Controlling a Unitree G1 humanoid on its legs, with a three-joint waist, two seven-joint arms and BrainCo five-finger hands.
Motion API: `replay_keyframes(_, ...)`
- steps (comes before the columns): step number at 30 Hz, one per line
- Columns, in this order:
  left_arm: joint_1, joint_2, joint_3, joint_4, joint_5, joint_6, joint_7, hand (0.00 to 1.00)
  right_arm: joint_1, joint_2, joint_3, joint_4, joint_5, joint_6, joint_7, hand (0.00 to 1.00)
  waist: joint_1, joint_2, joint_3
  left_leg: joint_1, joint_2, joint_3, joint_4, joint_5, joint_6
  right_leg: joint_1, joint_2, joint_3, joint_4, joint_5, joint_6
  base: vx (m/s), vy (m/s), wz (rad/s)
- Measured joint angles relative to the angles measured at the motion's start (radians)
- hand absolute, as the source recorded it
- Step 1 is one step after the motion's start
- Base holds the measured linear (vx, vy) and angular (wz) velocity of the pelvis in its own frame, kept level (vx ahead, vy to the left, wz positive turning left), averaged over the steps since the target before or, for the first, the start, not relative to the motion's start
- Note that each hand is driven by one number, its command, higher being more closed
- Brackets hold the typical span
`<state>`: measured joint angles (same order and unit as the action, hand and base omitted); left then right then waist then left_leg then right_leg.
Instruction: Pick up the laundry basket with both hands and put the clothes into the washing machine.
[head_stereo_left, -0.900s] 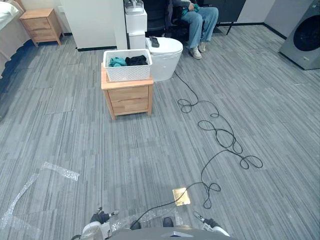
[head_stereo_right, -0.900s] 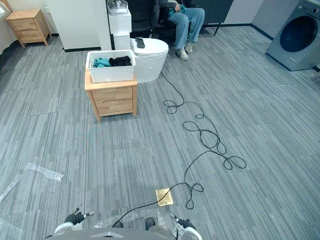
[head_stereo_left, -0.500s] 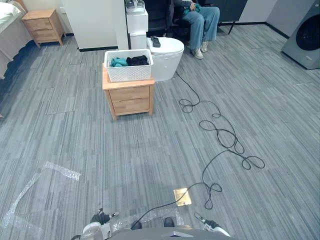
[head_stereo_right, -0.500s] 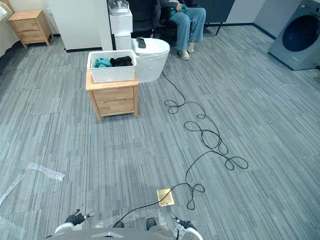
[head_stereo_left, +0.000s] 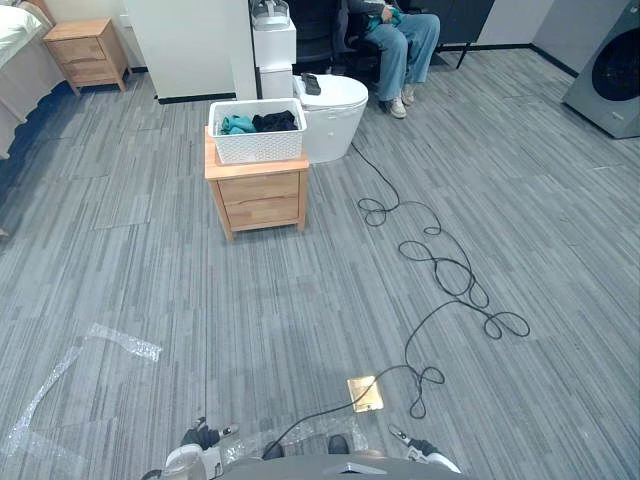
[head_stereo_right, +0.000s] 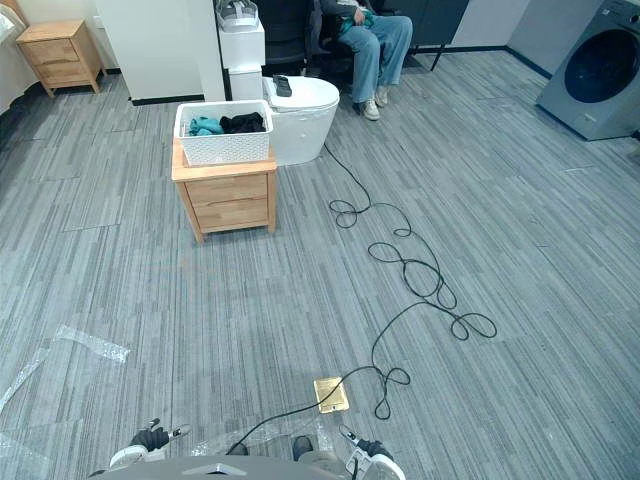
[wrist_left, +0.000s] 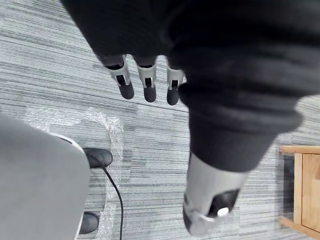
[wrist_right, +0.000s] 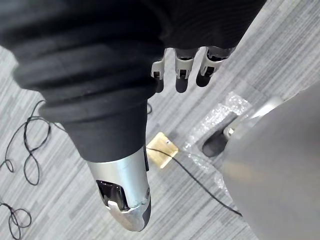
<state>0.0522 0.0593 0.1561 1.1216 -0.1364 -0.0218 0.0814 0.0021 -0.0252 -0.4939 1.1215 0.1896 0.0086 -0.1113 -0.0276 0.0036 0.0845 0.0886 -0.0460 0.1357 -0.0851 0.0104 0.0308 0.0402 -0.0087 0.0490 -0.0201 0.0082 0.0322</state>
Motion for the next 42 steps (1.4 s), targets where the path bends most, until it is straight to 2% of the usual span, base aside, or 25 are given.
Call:
replay_keyframes(14, -0.001, 0.002, 0.0, 0.0, 0.004, 0.0, 0.0, 0.0, 0.0, 0.0, 0.001, 0.0, 0.001, 0.0, 0.0, 0.0, 0.002, -0.005, 0.002, -0.008, -0.003, -0.009, 0.0, 0.001, 0.001, -0.003, -0.003, -0.008, -0.001, -0.003, 0.004, 0.0, 0.0, 0.01)
replay_keyframes(18, -0.007, 0.0, 0.026, -0.002, 0.004, 0.0, 0.0, 0.0, -0.009, 0.003, -0.009, -0.003, 0.002, 0.0, 0.0, 0.0, 0.007, -0.013, 0.007, -0.051, -0.016, -0.026, 0.004, -0.006, 0.007, -0.054, -0.02, -0.032, 0.047, -0.041, 0.025, 0.01, 0.012, 0.18)
replay_keyframes(20, -0.011, 0.0, 0.05, -0.011, 0.003, 0.001, 0.0, 0.0, -0.008, 0.021, -0.03, -0.015, 0.005, 0.001, 0.0, 0.0, 0.022, -0.024, 0.014, -0.062, -0.026, -0.006, 0.028, -0.036, 0.022, -0.095, -0.041, -0.042, 0.138, -0.097, 0.048, 0.04, 0.038, 0.22)
replay_keyframes(21, -0.023, -0.001, 0.064, -0.02, 0.002, 0.001, 0.0, 0.0, -0.004, 0.027, -0.031, -0.023, 0.006, 0.001, -0.001, 0.0, 0.02, -0.039, 0.021, -0.088, -0.023, 0.031, 0.083, -0.081, 0.021, -0.121, -0.062, -0.061, 0.217, -0.136, 0.07, 0.07, 0.023, 0.4)
replay_keyframes(22, -0.039, -0.009, 0.085, -0.023, 0.001, 0.001, 0.0, 0.0, 0.006, 0.037, -0.028, -0.056, 0.016, 0.004, -0.001, 0.0, 0.028, -0.043, 0.039, -0.11, -0.017, 0.048, 0.171, -0.133, 0.032, -0.209, -0.076, -0.052, 0.446, -0.176, 0.083, 0.06, 0.025, 0.37)
replay_keyframes(24, -0.041, -0.015, 0.097, -0.024, 0.001, 0.002, 0.0, 0.0, 0.016, 0.039, -0.021, -0.1, 0.03, 0.004, 0.0, 0.0, 0.025, -0.036, 0.054, -0.113, -0.009, 0.034, 0.232, -0.175, 0.038, -0.326, -0.073, -0.036, 0.694, -0.156, 0.045, 0.09, 0.042, 0.26)
replay_keyframes(25, -0.04, -0.01, 0.1, -0.024, 0.003, 0.005, 0.001, 0.0, 0.021, 0.054, -0.018, -0.136, 0.056, -0.005, 0.0, 0.0, 0.014, -0.037, 0.065, -0.102, -0.002, 0.025, 0.278, -0.215, 0.038, -0.401, -0.073, -0.032, 0.882, -0.164, 0.039, 0.21, 0.053, 0.25)
replay_keyframes(26, -0.04, -0.009, 0.103, -0.025, 0.003, 0.012, 0.002, 0.0, 0.026, 0.058, -0.015, -0.151, 0.066, -0.007, 0.0, 0.0, 0.018, -0.041, 0.066, -0.083, 0.004, 0.025, 0.297, -0.243, 0.033, -0.44, -0.073, -0.04, 0.952, -0.18, 0.046, 0.32, 0.058, 0.04)
replay_keyframes(27, -0.041, -0.011, 0.103, -0.038, 0.005, 0.017, 0.001, 0.0, 0.028, 0.065, 0.01, -0.166, 0.084, -0.007, -0.001, 0.0, 0.018, -0.047, 0.067, -0.054, 0.011, 0.033, 0.299, -0.271, 0.026, -0.483, -0.074, -0.07, 0.956, -0.205, 0.039, 0.32, 0.063, -0.3)
replay_keyframes(29, -0.057, -0.019, 0.093, -0.047, 0.004, 0.02, 0.0, 0.0, 0.02, 0.065, 0.012, -0.172, 0.089, -0.013, -0.001, 0.0, 0.005, -0.043, 0.068, -0.036, 0.024, 0.044, 0.29, -0.299, 0.013, -0.539, -0.073, -0.136, 0.818, -0.213, 0.034, 0.32, 0.065, -0.33)
replay_keyframes(30, -0.081, -0.023, 0.076, -0.044, 0.004, 0.02, -0.001, 0.0, 0.018, 0.064, -0.008, -0.169, 0.099, -0.014, -0.001, 0.0, -0.003, -0.043, 0.072, -0.001, 0.025, 0.045, 0.26, -0.305, 0.005, -0.551, -0.067, -0.183, 0.655, -0.19, 0.03, 0.38, 0.044, -0.16)
replay_keyframes(31, -0.093, -0.027, 0.069, -0.041, 0.004, 0.02, -0.002, 0.0, 0.016, 0.065, -0.022, -0.167, 0.102, -0.013, -0.001, 0.0, -0.007, -0.042, 0.074, 0.019, 0.025, 0.045, 0.241, -0.308, 0.001, -0.551, -0.058, -0.203, 0.572, -0.17, 0.028, 0.55, 0.028, -0.05)
replay_keyframes(32, -0.114, -0.031, 0.056, -0.041, 0.005, 0.02, -0.004, 0.0, 0.016, 0.066, -0.039, -0.16, 0.122, -0.01, -0.002, 0.0, -0.015, -0.033, 0.079, 0.067, 0.03, 0.042, 0.203, -0.308, -0.002, -0.545, -0.033, -0.223, 0.421, -0.115, 0.018, 0.62, -0.015, 0.24)
replay_keyframes(33, -0.116, -0.041, 0.055, -0.041, 0.005, 0.019, -0.012, 0.0, 0.017, 0.064, -0.054, -0.162, 0.129, -0.009, -0.002, 0.0, -0.038, -0.016, 0.086, 0.115, 0.047, 0.026, 0.177, -0.325, -0.033, -0.535, -0.003, -0.223, 0.357, -0.078, -0.001, 0.65, -0.038, 0.41)
replay_keyframes(34, -0.117, -0.046, 0.055, -0.042, 0.009, 0.019, -0.019, 0.0, 0.018, 0.065, -0.063, -0.163, 0.128, -0.009, -0.002, 0.0, -0.048, -0.01, 0.087, 0.137, 0.056, 0.012, 0.178, -0.334, -0.049, -0.533, 0.004, -0.221, 0.359, -0.065, -0.02, 0.71, -0.107, 0.7)
replay_keyframes(35, -0.118, -0.056, 0.055, -0.041, 0.016, 0.019, -0.027, 0.0, 0.026, 0.068, -0.063, -0.164, 0.128, -0.008, -0.002, 0.0, -0.06, -0.014, 0.084, 0.153, 0.066, -0.013, 0.232, -0.36, -0.094, -0.524, 0.013, -0.225, 0.367, -0.034, -0.051, 0.75, -0.177, 0.8)
replay_keyframes(36, -0.118, -0.06, 0.064, -0.042, 0.024, 0.02, -0.031, 0.0, 0.031, 0.069, -0.069, -0.172, 0.132, -0.006, 0.0, 0.0, -0.068, -0.015, 0.081, 0.145, 0.086, -0.029, 0.355, -0.389, -0.136, -0.5, 0.018, -0.229, 0.406, 0.049, -0.11, 0.76, -0.206, 0.66)
replay_keyframes(37, -0.117, -0.075, 0.071, -0.044, 0.024, 0.022, -0.031, 0.0, 0.025, 0.064, -0.068, -0.184, 0.136, -0.005, 0.0, 0.0, -0.065, 0.018, 0.087, 0.115, 0.116, -0.026, 0.454, -0.391, -0.143, -0.491, 0.03, -0.244, 0.437, 0.013, -0.112, 0.77, -0.223, 0.43)
replay_keyframes(38, -0.103, -0.096, 0.087, -0.047, 0.024, 0.022, -0.034, 0.0, 0.021, 0.058, -0.067, -0.226, 0.136, -0.009, 0.001, 0.0, -0.062, 0.063, 0.081, 0.007, 0.159, -0.025, 0.707, -0.324, -0.125, -0.466, 0.053, -0.258, 0.461, -0.051, -0.129, 0.79, -0.215, -0.05)
replay_keyframes(39, -0.093, -0.112, 0.124, -0.058, 0.024, 0.023, -0.039, 0.0, 0.001, 0.054, -0.06, -0.255, 0.136, -0.009, 0.001, 0.0, -0.044, 0.089, 0.084, -0.112, 0.2, -0.037, 0.979, -0.159, -0.108, -0.416, 0.08, -0.247, 0.46, -0.096, -0.147, 0.94, -0.242, -0.22)
replay_keyframes(40, -0.086, -0.114, 0.141, -0.063, 0.022, 0.024, -0.041, 0.0, -0.012, 0.056, -0.053, -0.258, 0.136, -0.008, 0.0, 0.0, -0.033, 0.093, 0.083, -0.158, 0.214, -0.041, 1.091, -0.118, -0.114, -0.385, 0.095, -0.229, 0.456, -0.113, -0.155, 0.91, -0.226, -0.66)
replay_keyframes(41, -0.068, -0.114, 0.157, -0.078, 0.021, 0.024, -0.041, 0.0, -0.032, 0.06, -0.017, -0.259, 0.136, -0.007, 0.001, 0.0, -0.016, 0.088, 0.087, -0.226, 0.224, -0.053, 1.267, -0.103, -0.13, -0.3, 0.119, -0.191, 0.433, -0.134, -0.169, 0.86, -0.184, -0.76)
replay_keyframes(42, -0.057, -0.106, 0.154, -0.102, 0.02, 0.022, -0.042, 0.0, -0.048, 0.066, 0.023, -0.258, 0.137, -0.007, 0.001, 0.0, 0.001, 0.077, 0.098, -0.271, 0.229, -0.052, 1.366, -0.119, -0.108, -0.19, 0.131, -0.144, 0.393, -0.142, -0.18, 0.68, -0.123, -0.71)
